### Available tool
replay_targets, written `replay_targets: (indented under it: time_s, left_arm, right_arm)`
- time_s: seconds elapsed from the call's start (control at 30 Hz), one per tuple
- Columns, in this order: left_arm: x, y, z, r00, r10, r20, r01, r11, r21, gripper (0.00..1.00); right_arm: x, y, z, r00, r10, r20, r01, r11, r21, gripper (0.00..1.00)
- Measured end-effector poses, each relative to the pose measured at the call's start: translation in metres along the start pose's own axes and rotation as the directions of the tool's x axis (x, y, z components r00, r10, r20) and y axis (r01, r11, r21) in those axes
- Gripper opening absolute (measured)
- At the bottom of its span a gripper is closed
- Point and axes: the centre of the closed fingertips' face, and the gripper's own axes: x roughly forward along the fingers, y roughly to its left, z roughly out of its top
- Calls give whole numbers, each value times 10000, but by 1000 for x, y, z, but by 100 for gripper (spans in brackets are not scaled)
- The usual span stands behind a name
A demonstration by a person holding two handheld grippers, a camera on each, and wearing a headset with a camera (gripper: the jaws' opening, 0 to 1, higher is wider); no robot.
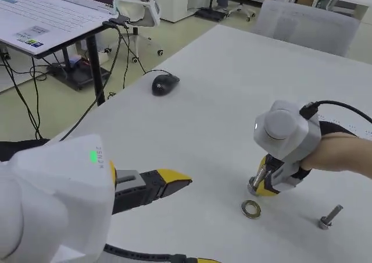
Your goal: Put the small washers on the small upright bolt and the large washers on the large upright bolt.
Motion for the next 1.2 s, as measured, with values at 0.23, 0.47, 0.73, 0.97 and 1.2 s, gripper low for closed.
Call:
replay_targets:
  time_s: [0.23, 0.47, 0.73, 0.97, 1.2]
  left_arm:
    - [-3, 0, 0, 10000, -25, -18, 25, 10000, 58, 64]
    - [-5, -2, 1, 10000, -97, -19, 98, 9998, 167, 64]
    - [-4, -9, 3, 9996, -293, 52, 291, 9991, 323, 64]
    - [-7, -10, 4, 9996, -262, 119, 258, 9990, 370, 64]
    - [-10, -10, 4, 9997, -186, 161, 181, 9994, 309, 64]
  right_arm:
    - [-7, 4, -5, 9999, -114, 124, 112, 9998, 153, 27]
    - [-22, 14, -18, 9996, -214, 167, 202, 9976, 655, 27]
    - [-20, 40, -21, 9994, 14, 336, -45, 9957, 928, 27]
    - [-14, 52, -9, 9977, 228, 638, -290, 9948, 981, 27]
    - [-1, 55, 5, 9964, 376, 764, -451, 9941, 991, 30]
